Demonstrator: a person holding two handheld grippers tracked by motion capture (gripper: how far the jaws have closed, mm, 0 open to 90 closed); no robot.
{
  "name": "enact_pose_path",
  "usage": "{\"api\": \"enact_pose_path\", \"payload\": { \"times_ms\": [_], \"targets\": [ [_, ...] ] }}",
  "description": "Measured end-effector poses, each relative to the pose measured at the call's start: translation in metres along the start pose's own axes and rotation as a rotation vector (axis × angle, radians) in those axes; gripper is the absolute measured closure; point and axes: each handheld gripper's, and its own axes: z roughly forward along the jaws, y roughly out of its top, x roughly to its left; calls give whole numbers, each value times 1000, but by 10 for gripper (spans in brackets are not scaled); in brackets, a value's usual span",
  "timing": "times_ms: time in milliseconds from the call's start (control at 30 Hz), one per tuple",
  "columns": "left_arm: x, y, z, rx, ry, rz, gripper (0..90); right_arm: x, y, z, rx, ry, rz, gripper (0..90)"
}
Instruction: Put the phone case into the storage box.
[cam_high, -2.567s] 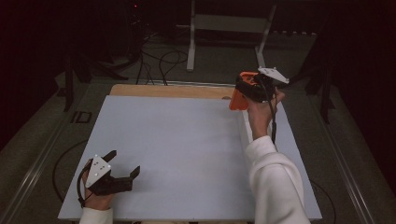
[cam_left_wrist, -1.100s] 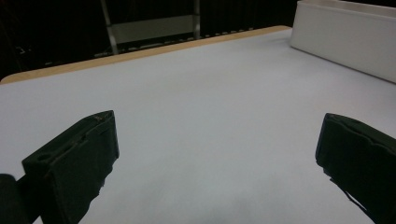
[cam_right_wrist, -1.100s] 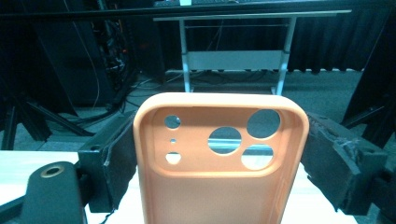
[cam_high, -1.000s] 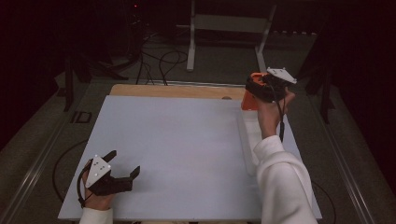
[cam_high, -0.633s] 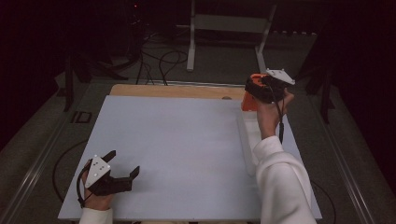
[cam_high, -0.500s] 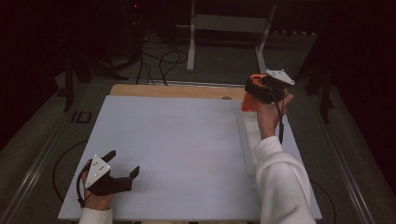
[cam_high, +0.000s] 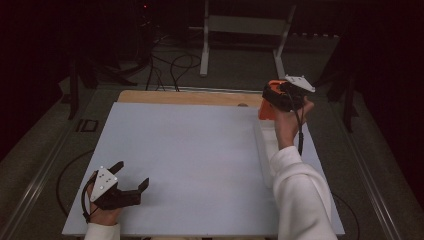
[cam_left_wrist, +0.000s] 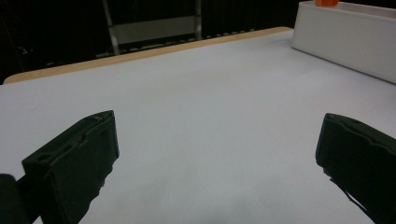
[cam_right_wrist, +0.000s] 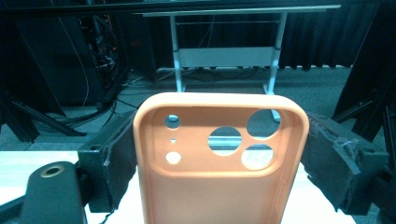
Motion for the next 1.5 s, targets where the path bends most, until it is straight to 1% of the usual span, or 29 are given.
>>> {"api": "enact_pose_path", "payload": {
  "times_ms": [667,1033,1500],
  "targets": [
    [0,0,0,1,0,-2,1,-7,-8,4,15,-18,3,167],
    [0,0,0,1,0,-2,1,-9,-20,11,44,-26,10,166],
    [1,-1,0,-1,0,-4,1,-7,-37,21,85,-32,-9,164]
  ]
}}
